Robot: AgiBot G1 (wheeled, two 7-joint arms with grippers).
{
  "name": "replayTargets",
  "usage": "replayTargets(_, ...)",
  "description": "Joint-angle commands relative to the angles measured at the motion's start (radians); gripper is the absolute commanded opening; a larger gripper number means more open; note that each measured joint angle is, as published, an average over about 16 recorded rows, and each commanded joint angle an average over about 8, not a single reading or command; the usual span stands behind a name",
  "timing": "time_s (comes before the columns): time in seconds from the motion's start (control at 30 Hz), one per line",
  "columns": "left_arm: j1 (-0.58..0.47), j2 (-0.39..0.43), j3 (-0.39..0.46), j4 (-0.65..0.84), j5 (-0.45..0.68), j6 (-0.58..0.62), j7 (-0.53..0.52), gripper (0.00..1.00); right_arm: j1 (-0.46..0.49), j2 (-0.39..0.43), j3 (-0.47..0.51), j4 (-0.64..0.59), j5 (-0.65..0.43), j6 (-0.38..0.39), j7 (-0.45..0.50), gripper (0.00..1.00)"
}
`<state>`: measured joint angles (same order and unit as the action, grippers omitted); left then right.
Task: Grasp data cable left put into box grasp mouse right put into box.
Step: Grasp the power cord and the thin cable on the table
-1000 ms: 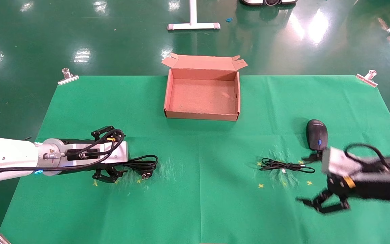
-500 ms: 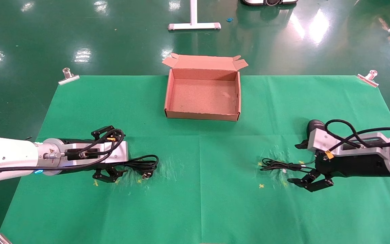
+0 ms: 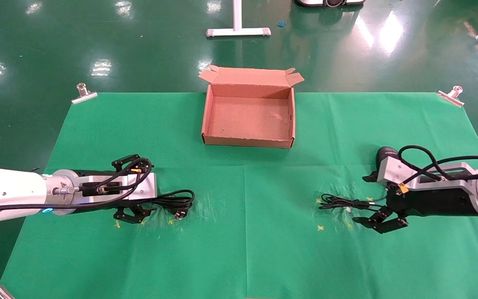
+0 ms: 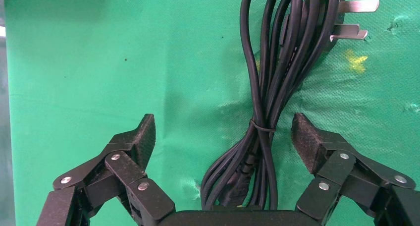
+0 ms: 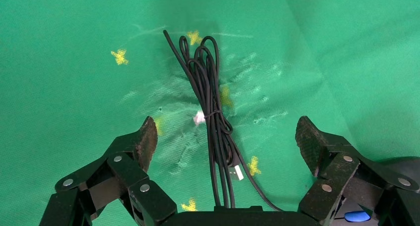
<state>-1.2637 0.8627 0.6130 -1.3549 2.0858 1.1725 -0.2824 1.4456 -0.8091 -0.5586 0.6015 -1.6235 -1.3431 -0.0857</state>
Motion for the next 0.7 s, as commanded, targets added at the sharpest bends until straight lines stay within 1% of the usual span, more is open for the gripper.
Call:
replayTargets(0.03,0.0,0.0,0.0,-0.001,0.0,0.0,-0.001,0.0,-0.003,0.002,0.001,0.007,0.002,-0.001,0.002,0.0)
replayTargets(0.7,-0.009,0.006,0.001,0.027,-0.011,-0.002,0.022,0.0,-0.017,0.021,0.017,0.021,0.024,0.008,0.014,0.0)
